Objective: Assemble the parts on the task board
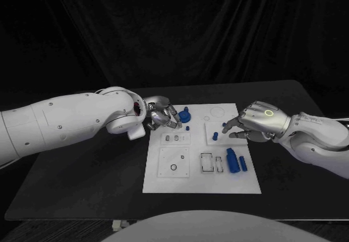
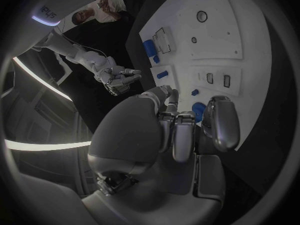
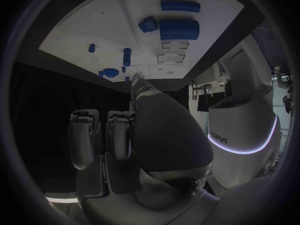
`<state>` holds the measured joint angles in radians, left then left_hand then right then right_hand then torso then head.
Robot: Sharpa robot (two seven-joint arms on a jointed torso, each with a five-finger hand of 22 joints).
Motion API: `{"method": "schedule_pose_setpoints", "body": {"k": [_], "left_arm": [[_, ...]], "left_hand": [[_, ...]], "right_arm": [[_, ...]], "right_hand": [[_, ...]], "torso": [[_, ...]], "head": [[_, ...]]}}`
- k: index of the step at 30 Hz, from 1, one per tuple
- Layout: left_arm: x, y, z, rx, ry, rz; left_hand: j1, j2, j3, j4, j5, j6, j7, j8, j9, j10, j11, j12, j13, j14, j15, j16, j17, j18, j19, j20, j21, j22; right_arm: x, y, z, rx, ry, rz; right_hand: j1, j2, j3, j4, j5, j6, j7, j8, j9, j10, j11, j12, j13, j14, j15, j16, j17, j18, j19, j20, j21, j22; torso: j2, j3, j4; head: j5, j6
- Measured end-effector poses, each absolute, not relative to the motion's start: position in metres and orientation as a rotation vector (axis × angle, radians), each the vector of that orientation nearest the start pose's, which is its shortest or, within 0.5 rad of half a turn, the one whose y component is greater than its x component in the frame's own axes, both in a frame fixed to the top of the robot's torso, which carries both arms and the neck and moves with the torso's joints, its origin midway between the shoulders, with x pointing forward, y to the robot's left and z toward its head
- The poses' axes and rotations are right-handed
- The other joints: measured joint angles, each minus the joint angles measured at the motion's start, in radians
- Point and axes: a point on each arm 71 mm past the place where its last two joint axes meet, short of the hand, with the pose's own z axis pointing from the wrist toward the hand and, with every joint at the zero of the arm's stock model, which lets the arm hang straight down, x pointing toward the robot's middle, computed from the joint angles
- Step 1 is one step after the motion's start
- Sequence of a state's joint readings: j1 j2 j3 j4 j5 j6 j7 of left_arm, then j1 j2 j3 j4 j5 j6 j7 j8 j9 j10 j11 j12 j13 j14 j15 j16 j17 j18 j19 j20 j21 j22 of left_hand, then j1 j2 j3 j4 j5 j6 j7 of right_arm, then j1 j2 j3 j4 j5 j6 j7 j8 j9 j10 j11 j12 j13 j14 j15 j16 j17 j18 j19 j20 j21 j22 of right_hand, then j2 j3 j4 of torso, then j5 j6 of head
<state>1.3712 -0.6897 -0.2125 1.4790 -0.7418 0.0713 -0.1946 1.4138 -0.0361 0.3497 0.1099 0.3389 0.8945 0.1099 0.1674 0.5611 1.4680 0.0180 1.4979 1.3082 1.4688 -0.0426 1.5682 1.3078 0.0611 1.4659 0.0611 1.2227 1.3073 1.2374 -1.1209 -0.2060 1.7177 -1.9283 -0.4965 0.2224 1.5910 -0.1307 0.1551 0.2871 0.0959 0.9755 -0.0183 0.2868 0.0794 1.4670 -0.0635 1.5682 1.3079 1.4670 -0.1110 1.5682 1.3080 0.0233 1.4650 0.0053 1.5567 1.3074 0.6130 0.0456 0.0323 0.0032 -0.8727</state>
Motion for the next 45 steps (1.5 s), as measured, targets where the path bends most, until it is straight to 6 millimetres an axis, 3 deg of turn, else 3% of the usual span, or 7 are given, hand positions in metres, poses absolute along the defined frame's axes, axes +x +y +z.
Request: {"method": "schedule_pose_setpoints", "body": {"k": [3, 6, 17, 21, 29, 37, 45], "left_arm": [[0.482, 0.139, -0.197, -0.188, 2.275, -0.965], [0.481, 0.141, -0.198, -0.192, 2.273, -0.968], [0.48, 0.144, -0.201, -0.205, 2.27, -0.97], [0.48, 0.145, -0.202, -0.208, 2.272, -0.968], [0.479, 0.146, -0.203, -0.213, 2.276, -0.965], [0.479, 0.146, -0.204, -0.214, 2.28, -0.963], [0.478, 0.144, -0.205, -0.213, 2.287, -0.961]], "left_hand": [[0.0, 0.0, 0.0, 0.0, 0.0, -0.001, 0.001, 0.0, -0.004, -0.003, 0.004, 0.0, 0.0, 0.0, 0.0, 0.0, 0.0, 0.0, 0.0, 0.0, 0.001, 0.0], [0.004, -0.004, 0.0, 0.0, 0.0, -0.002, 0.002, -0.001, -0.007, -0.003, 0.004, 0.0, 0.0, 0.0, 0.0, 0.0, 0.0, 0.0, 0.0, 0.0, 0.001, 0.0], [0.011, -0.004, 0.0, 0.0, 0.0, -0.023, 0.015, -0.019, -0.036, -0.003, 0.011, 0.0, 0.0, 0.0, 0.007, 0.0, 0.0, 0.0, 0.0, 0.007, 0.001, 0.0], [0.011, -0.004, 0.0, 0.0, 0.0, -0.023, 0.015, -0.019, -0.036, -0.003, 0.011, 0.0, 0.0, 0.0, 0.007, 0.0, 0.0, 0.0, 0.0, 0.007, 0.001, 0.0], [0.011, -0.004, 0.0, 0.0, 0.0, -0.023, 0.015, -0.019, -0.041, -0.003, 0.011, 0.0, 0.0, 0.0, 0.007, 0.0, 0.0, 0.0, 0.0, 0.007, 0.001, 0.0], [0.012, -0.004, 0.0, 0.0, 0.0, -0.023, 0.015, -0.019, -0.044, -0.003, 0.011, 0.0, 0.0, -0.004, 0.011, 0.0, 0.0, 0.0, 0.0, 0.007, 0.001, 0.0], [0.015, 0.0, 0.0, 0.0, 0.0, -0.023, 0.015, -0.019, -0.046, -0.003, 0.011, 0.0, 0.0, -0.004, 0.011, 0.0, 0.0, 0.0, 0.0, 0.007, 0.001, 0.0]], "right_arm": [[0.401, -0.249, -0.199, -0.91, 1.349, 0.659], [0.4, -0.249, -0.202, -0.993, 1.319, 0.659], [0.401, -0.244, -0.211, -1.188, 1.264, 0.663], [0.401, -0.244, -0.213, -1.231, 1.256, 0.662], [0.402, -0.244, -0.218, -1.285, 1.26, 0.647], [0.404, -0.244, -0.221, -1.313, 1.275, 0.626], [0.406, -0.244, -0.226, -1.325, 1.296, 0.615]], "right_hand": [[-0.002, -0.012, 0.008, 0.003, -0.021, -0.003, -0.023, -0.023, -0.004, 0.0, -0.003, 0.0, 0.0, 0.0, 0.0, 0.0, 0.0, -0.016, 0.0, 0.0, 0.006, 0.0], [-0.004, -0.015, 0.013, 0.001, -0.031, -0.004, -0.043, -0.038, -0.007, 0.0, -0.003, 0.0, 0.0, 0.0, 0.0, 0.0, 0.0, -0.016, 0.0, 0.0, 0.006, 0.0], [0.009, -0.027, 0.016, -0.003, -0.035, 0.005, -0.059, -0.053, -0.008, 0.0, -0.003, 0.0, 0.0, 0.0, 0.0, 0.0, 0.0, -0.016, 0.0, 0.0, 0.011, 0.0], [0.008, -0.035, 0.016, -0.003, -0.04, 0.013, -0.074, -0.057, -0.008, 0.0, -0.003, 0.0, 0.0, 0.0, 0.0, 0.0, 0.0, -0.016, 0.0, 0.0, 0.011, 0.0], [0.005, -0.042, 0.016, -0.003, -0.04, 0.002, -0.087, -0.075, -0.01, 0.0, 0.005, 0.0, 0.0, 0.0, 0.0, 0.0, 0.0, -0.016, 0.0, 0.0, 0.011, 0.0], [0.005, -0.042, 0.016, -0.003, -0.043, 0.002, -0.087, -0.08, -0.011, 0.0, 0.005, 0.0, 0.0, 0.0, 0.0, 0.0, 0.0, -0.016, 0.0, 0.0, 0.011, 0.0], [-0.013, -0.06, 0.002, 0.005, -0.043, 0.002, -0.087, -0.091, -0.012, 0.0, 0.005, 0.0, 0.0, -0.004, 0.004, 0.0, 0.0, -0.016, 0.0, 0.0, 0.011, 0.001]], "torso": [[0.001, 0.0, 0.0004], [0.001, 0.0005, 0.0004], [0.0, 0.0024, -0.0009], [0.0, 0.0028, -0.0012], [0.001, 0.0032, -0.0013], [0.0, 0.0031, -0.0011], [0.0, 0.0031, -0.0011]], "head": [[-0.007, 0.0], [-0.012, 0.0], [-0.017, 0.0], [-0.017, 0.0], [-0.019, 0.0], [-0.02, 0.0], [-0.024, 0.0]]}}
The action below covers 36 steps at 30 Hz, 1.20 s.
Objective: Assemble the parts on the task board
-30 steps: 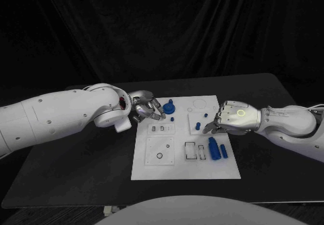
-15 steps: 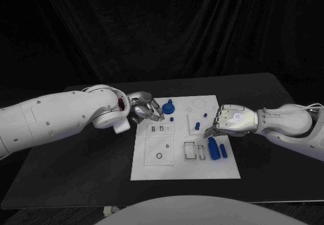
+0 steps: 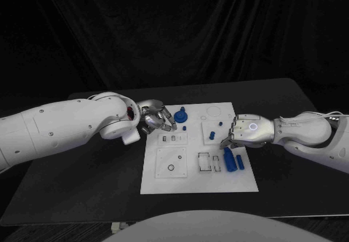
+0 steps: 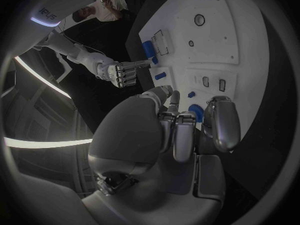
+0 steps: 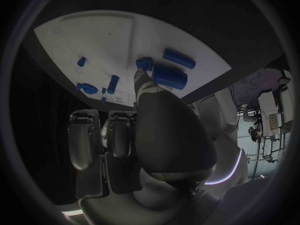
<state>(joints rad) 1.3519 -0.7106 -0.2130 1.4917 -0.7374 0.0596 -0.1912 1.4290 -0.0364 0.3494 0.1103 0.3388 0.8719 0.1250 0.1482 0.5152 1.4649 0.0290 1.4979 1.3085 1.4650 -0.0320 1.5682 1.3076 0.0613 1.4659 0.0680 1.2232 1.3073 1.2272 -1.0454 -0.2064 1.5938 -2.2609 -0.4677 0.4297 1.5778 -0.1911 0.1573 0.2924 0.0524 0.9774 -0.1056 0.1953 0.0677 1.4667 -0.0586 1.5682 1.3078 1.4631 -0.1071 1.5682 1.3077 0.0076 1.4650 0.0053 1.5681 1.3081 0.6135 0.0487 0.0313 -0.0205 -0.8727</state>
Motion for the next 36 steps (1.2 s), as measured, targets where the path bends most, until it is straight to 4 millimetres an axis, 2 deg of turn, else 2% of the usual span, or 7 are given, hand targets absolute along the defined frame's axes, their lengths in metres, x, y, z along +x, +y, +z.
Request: {"method": "schedule_pose_setpoints", "body": {"k": [15, 36], "left_arm": [[0.477, 0.143, -0.206, -0.211, 2.295, -0.961], [0.475, 0.141, -0.207, -0.204, 2.303, -0.965]], "left_hand": [[0.0, 0.0, 0.0, 0.0, 0.0, 0.0, 0.0, 0.0, -0.005, 0.0, 0.0, 0.0, 0.0, 0.0, 0.0, 0.0, 0.0, 0.0, -0.004, 0.003, 0.0, 0.0], [0.004, 0.004, 0.0, 0.0, 0.0, 0.0, 0.0, 0.0, -0.009, 0.0, 0.0, 0.0, 0.001, 0.0, 0.0, 0.0, 0.0, 0.0, -0.004, 0.003, 0.0, 0.0]], "right_arm": [[0.408, -0.244, -0.234, -1.334, 1.33, 0.593], [0.412, -0.245, -0.243, -1.35, 1.375, 0.564]], "right_hand": [[0.002, 0.002, 0.003, -0.003, 0.0, 0.0, 0.0, -0.005, 0.0, 0.0, 0.007, 0.0, 0.0, 0.003, 0.003, 0.0, 0.0, 0.0, 0.0, 0.0, 0.0, 0.0], [0.021, 0.003, 0.006, -0.006, 0.0, 0.0, 0.0, -0.009, 0.001, 0.0, 0.007, 0.0, 0.0, 0.003, 0.003, 0.0, 0.0, 0.0, 0.003, 0.004, -0.004, 0.0]], "torso": [[0.0, -0.0001, -0.0001], [0.0, 0.0001, -0.0006]], "head": [[0.001, 0.0], [0.003, 0.0]]}}
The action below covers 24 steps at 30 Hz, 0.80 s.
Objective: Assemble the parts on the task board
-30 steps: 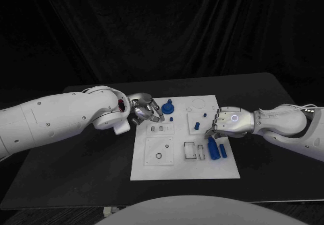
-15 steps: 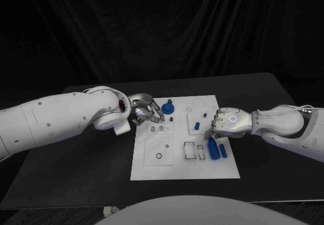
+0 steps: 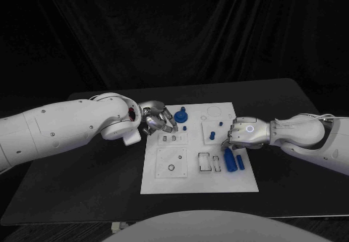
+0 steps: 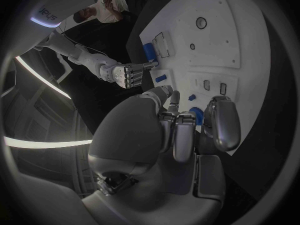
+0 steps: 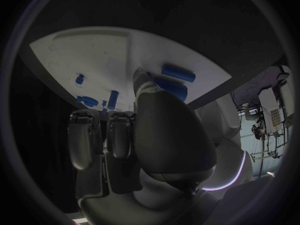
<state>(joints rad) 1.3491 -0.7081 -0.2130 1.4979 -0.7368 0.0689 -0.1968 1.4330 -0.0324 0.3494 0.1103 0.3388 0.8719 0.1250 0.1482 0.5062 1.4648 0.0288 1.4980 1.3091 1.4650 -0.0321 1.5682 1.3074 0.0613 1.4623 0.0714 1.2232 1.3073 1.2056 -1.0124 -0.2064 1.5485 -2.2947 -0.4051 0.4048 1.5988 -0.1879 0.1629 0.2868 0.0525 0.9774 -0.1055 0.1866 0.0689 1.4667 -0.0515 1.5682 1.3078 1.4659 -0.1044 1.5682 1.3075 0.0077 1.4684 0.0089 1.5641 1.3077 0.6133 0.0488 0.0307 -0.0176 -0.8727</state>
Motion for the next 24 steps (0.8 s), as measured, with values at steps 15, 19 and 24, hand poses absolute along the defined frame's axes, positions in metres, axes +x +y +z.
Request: {"method": "schedule_pose_setpoints", "body": {"k": [15, 19, 24], "left_arm": [[0.4743, 0.139, -0.2074, -0.199, 2.308, -0.967], [0.4743, 0.1388, -0.2076, -0.198, 2.31, -0.966], [0.4743, 0.1387, -0.2079, -0.198, 2.312, -0.964]], "left_hand": [[0.0, 0.0, 0.0, 0.0, 0.0, 0.0, 0.0, 0.0, 0.0, 0.0, 0.0, 0.0, 0.0, 0.0, 0.0, 0.0, 0.0, 0.0, 0.0, 0.0, 0.0, 0.0], [0.0, 0.0, 0.0, 0.0, 0.0, 0.0, 0.0, 0.0, 0.0, 0.0, 0.0, 0.0, 0.0, 0.0, 0.0, 0.0, 0.0, 0.0, 0.0, 0.0, 0.0, 0.0], [0.0, 0.0, 0.0, 0.0, 0.0, 0.0, 0.0, 0.0, 0.0, 0.0, 0.0, 0.0, 0.0, 0.0, 0.0, 0.0, 0.0, 0.0, 0.0, 0.0, 0.0, 0.0]], "right_arm": [[0.4119, -0.2453, -0.249, -1.355, 1.388, 0.564], [0.4126, -0.2456, -0.2495, -1.353, 1.388, 0.562], [0.4138, -0.2455, -0.2493, -1.345, 1.383, 0.558]], "right_hand": [[0.0, 0.0, -0.003, 0.003, 0.0, 0.063, 0.013, 0.014, 0.018, 0.0, 0.0, 0.0, 0.0, 0.0, 0.0, 0.0, 0.0, 0.0, -0.004, 0.004, 0.0, 0.0], [-0.021, -0.004, -0.013, 0.004, 0.001, 0.072, 0.022, 0.015, 0.024, 0.0, 0.0, 0.0, 0.0, 0.0, 0.0, 0.0, 0.0, 0.0, -0.004, 0.004, 0.0, 0.0], [-0.058, 0.001, -0.018, 0.004, 0.001, 0.092, 0.031, 0.024, 0.034, 0.0, 0.0, 0.0, 0.0, 0.0, 0.0, 0.0, 0.0, 0.0, -0.004, 0.004, 0.0, 0.0]], "torso": [[0.0, 0.0002, 0.0], [0.0, 0.0003, 0.0], [0.0, 0.0003, 0.0]], "head": [[0.002, 0.0], [0.003, 0.0], [0.003, 0.0]]}}
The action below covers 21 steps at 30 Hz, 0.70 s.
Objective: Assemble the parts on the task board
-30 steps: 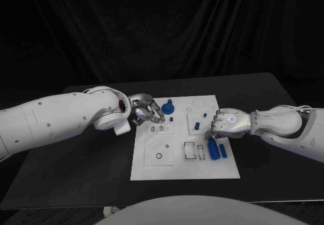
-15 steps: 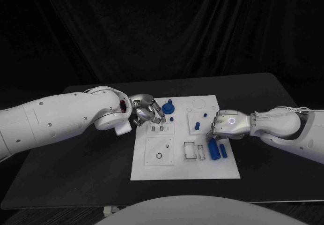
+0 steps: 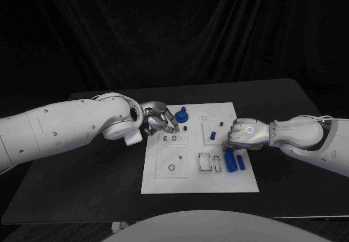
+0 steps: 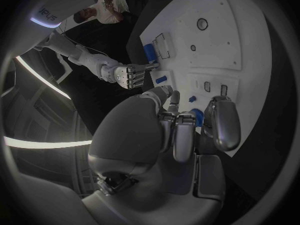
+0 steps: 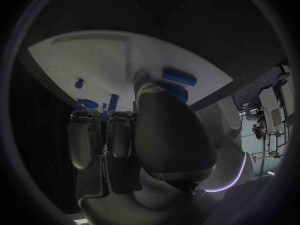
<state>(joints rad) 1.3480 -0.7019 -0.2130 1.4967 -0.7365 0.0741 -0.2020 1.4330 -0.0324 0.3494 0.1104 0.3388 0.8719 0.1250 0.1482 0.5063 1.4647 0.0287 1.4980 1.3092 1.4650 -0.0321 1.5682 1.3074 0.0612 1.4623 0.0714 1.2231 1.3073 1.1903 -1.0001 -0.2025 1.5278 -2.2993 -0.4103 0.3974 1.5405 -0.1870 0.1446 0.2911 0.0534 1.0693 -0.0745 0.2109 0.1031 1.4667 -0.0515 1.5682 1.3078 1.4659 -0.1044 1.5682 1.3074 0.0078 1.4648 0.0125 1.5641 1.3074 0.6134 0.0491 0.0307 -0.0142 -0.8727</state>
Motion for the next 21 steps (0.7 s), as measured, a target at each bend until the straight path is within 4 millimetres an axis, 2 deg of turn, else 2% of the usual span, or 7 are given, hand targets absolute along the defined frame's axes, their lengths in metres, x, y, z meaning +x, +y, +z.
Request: {"method": "schedule_pose_setpoints", "body": {"k": [8, 21], "left_arm": [[0.474, 0.139, -0.208, -0.199, 2.315, -0.96], [0.475, 0.141, -0.209, -0.205, 2.319, -0.951]], "left_hand": [[0.0, 0.0, 0.0, 0.0, 0.0, 0.0, 0.0, 0.0, -0.002, 0.0, 0.0, 0.0, 0.0, 0.0, 0.0, 0.0, 0.0, 0.0, 0.0, 0.0, 0.0, 0.0], [0.0, 0.0, 0.0, 0.0, 0.0, 0.0, 0.0, 0.0, -0.005, 0.003, 0.003, 0.0, 0.0, 0.0, 0.0, 0.0, 0.0, 0.0, 0.0, 0.0, 0.0, 0.0]], "right_arm": [[0.414, -0.246, -0.249, -1.327, 1.372, 0.55], [0.408, -0.259, -0.241, -1.256, 1.373, 0.555]], "right_hand": [[-0.024, 0.017, -0.001, -0.001, 0.0, 0.034, 0.011, 0.012, 0.012, 0.0, 0.0, 0.0, 0.0, 0.0, 0.0, 0.0, 0.0, 0.0, 0.0, 0.0, 0.0, 0.0], [-0.044, 0.013, -0.001, -0.002, -0.001, 0.042, 0.01, 0.017, 0.025, 0.0, 0.0, 0.0, 0.0, 0.0, 0.0, 0.0, 0.0, 0.0, 0.0, 0.0, 0.0, 0.0]], "torso": [[0.0, 0.0, 0.0], [0.0, 0.0, -0.0001]], "head": [[0.0, 0.0], [0.011, 0.0]]}}
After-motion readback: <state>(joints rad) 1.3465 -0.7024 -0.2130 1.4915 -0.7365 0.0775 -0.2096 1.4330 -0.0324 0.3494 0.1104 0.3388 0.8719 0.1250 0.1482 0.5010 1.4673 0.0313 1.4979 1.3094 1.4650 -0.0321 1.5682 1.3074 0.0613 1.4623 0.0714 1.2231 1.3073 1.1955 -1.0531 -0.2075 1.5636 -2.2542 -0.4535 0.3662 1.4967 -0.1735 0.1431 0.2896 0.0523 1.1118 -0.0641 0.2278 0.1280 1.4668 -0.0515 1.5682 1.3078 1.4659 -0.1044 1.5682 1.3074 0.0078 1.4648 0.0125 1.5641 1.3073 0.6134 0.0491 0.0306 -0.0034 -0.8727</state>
